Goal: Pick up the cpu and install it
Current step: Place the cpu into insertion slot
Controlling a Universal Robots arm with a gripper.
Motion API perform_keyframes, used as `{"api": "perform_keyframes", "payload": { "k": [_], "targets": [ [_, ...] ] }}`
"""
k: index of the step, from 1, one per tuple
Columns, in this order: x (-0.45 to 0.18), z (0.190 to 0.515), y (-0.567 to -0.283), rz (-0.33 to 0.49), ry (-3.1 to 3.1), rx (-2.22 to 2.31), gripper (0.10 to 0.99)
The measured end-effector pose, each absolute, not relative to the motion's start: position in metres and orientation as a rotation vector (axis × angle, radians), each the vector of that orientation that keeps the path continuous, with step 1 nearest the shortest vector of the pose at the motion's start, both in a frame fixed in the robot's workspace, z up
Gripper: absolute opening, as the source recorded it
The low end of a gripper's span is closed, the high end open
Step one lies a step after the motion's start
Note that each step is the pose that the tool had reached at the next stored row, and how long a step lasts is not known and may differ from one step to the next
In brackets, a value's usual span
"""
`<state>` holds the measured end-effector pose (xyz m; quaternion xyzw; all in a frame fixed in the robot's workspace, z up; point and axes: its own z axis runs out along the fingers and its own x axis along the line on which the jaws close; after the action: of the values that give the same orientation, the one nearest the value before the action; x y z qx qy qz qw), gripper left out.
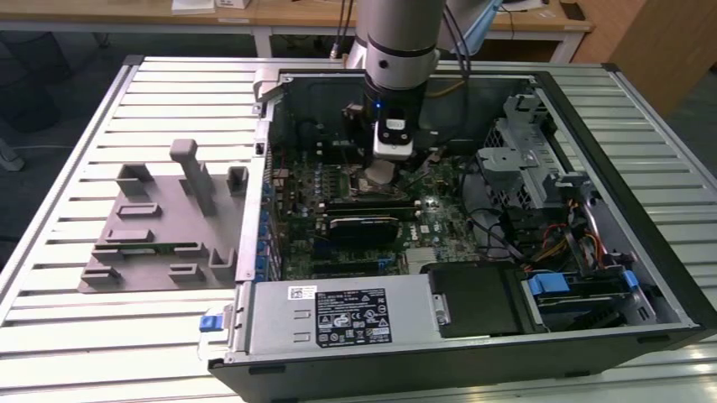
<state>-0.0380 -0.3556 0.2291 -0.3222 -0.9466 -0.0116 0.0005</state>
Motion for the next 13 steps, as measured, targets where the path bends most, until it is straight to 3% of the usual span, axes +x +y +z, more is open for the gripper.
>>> {"api": "perform_keyframes", "payload": {
  "k": [13],
  "targets": [
    [-0.0380,0.2291,-0.3556,-0.036,-2.845,-1.336,0.545]
  ]
}}
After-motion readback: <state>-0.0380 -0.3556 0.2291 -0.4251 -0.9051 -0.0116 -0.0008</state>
